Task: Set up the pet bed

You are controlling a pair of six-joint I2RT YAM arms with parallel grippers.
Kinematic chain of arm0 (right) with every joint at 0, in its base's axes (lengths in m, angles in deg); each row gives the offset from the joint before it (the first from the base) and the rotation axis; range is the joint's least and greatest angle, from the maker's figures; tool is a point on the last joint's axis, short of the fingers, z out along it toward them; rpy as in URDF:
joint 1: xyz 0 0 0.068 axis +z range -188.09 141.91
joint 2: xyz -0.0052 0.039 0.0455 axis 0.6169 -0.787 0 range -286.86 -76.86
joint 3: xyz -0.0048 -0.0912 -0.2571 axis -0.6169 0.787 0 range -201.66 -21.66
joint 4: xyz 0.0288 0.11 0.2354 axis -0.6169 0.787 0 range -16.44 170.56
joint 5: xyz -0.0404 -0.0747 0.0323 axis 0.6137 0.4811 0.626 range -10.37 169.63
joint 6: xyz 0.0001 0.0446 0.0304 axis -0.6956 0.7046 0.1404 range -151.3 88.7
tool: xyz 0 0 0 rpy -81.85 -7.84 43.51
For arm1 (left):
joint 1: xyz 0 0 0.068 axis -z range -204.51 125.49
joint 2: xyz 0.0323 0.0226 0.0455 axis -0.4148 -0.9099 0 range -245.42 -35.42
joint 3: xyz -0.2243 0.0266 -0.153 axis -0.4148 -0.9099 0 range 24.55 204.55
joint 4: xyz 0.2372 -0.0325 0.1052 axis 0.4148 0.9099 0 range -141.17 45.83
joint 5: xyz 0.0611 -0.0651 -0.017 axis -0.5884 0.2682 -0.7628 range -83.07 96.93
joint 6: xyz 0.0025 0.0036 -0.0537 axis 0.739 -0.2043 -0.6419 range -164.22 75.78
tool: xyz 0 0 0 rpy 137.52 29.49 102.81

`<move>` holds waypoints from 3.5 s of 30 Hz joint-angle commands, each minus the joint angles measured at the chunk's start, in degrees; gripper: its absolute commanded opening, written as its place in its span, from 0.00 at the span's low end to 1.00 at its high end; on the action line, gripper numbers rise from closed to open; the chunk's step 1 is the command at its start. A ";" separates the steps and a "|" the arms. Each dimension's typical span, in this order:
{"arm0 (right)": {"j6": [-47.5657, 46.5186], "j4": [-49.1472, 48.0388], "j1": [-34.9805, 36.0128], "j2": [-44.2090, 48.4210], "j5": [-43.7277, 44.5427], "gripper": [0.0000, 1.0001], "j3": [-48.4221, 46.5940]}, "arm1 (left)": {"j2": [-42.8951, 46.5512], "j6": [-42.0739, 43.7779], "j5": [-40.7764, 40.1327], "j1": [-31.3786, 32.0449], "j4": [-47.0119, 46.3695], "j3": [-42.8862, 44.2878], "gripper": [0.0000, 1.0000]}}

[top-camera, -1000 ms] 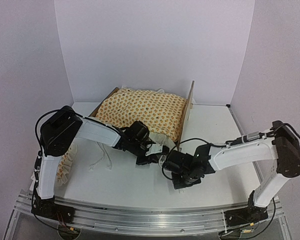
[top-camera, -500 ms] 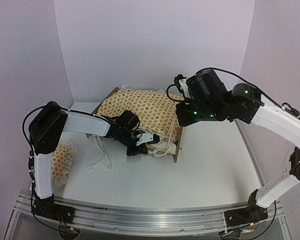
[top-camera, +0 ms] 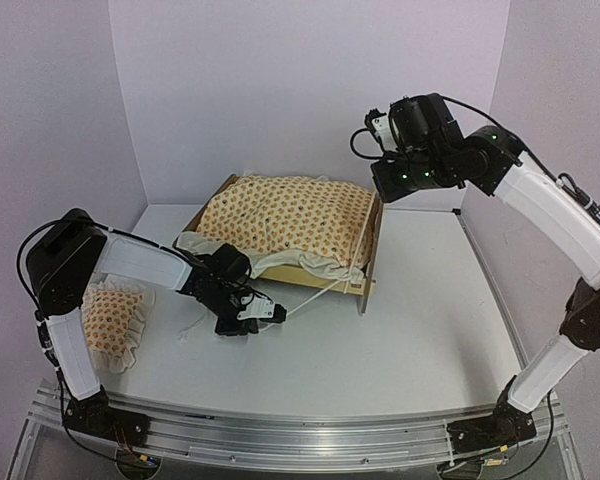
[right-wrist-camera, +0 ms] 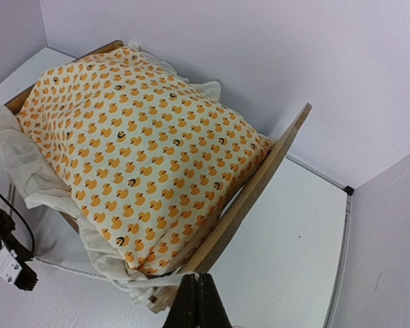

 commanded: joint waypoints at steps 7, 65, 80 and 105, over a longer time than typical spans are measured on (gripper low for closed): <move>0.22 -8.58 -0.64 9.43 -0.69 0.00 4.02 | -1.95 15.15 -12.61 1.69 1.13 -7.92 0.00; 14.65 6.19 -12.63 -9.42 -12.33 0.00 4.71 | -4.07 -28.44 5.07 -32.87 21.83 49.00 0.98; -30.75 -0.50 -25.58 -15.02 -40.34 0.00 -1.18 | -7.13 -20.73 11.78 -28.13 33.34 53.31 0.94; 21.97 -6.15 -14.66 1.98 0.84 0.80 11.47 | -15.39 -22.04 5.47 -39.87 25.28 47.29 0.76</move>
